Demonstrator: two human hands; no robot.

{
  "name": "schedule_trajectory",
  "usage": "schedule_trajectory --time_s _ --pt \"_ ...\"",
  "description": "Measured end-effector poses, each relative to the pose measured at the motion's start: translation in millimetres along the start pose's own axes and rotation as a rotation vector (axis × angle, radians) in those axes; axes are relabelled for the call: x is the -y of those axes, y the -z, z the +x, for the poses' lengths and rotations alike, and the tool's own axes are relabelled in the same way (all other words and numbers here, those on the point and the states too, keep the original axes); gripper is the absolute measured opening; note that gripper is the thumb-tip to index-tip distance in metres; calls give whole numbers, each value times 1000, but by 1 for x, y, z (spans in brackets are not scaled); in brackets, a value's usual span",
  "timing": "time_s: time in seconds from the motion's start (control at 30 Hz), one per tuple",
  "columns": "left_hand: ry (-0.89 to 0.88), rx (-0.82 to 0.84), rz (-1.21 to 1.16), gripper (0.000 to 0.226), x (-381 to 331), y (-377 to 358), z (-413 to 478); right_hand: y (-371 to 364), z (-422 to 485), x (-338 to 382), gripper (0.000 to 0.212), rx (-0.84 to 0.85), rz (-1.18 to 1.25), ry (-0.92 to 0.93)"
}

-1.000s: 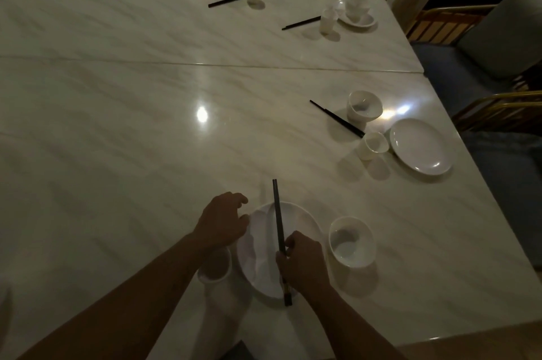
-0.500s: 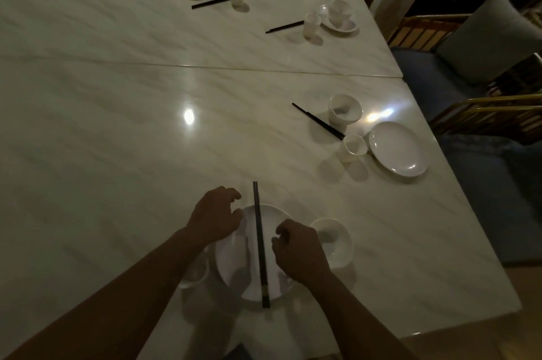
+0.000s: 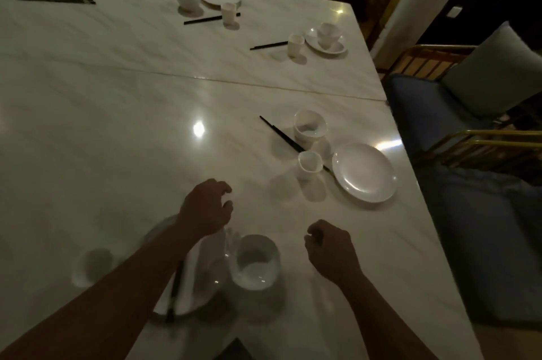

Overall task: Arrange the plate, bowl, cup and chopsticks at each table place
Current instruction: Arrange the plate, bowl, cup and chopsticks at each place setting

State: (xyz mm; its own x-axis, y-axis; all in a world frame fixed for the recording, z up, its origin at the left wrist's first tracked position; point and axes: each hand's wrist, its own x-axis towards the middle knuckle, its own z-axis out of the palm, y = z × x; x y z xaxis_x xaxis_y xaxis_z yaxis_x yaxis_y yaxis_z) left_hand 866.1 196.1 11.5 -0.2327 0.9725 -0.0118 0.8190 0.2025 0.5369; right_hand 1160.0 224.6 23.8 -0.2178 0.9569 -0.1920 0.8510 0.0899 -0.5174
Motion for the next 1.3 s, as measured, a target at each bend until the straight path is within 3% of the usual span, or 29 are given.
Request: schedule_trajectory --time_s 0.2,0.4,0.7,0.87,1.13,1.3 --pt "122 -51 42 36 -89 -52 -15 54 25 -116 20 242 -147 60" --pt "98 -54 5 53 -155 -88 -37 101 30 -192 28 361 -301 82" --pt "208 122 -31 48 -215 -143 -39 132 38 -242 38 359 -386 16" --pt "312 147 2 42 -240 -173 -43 153 71 -269 39 333 -422 122" --pt "583 -28 -8 50 -306 -211 -51 189 157 -313 38 445 -404 352" --pt "715 -35 -44 45 -347 -230 -66 207 193 -307 37 500 -409 417"
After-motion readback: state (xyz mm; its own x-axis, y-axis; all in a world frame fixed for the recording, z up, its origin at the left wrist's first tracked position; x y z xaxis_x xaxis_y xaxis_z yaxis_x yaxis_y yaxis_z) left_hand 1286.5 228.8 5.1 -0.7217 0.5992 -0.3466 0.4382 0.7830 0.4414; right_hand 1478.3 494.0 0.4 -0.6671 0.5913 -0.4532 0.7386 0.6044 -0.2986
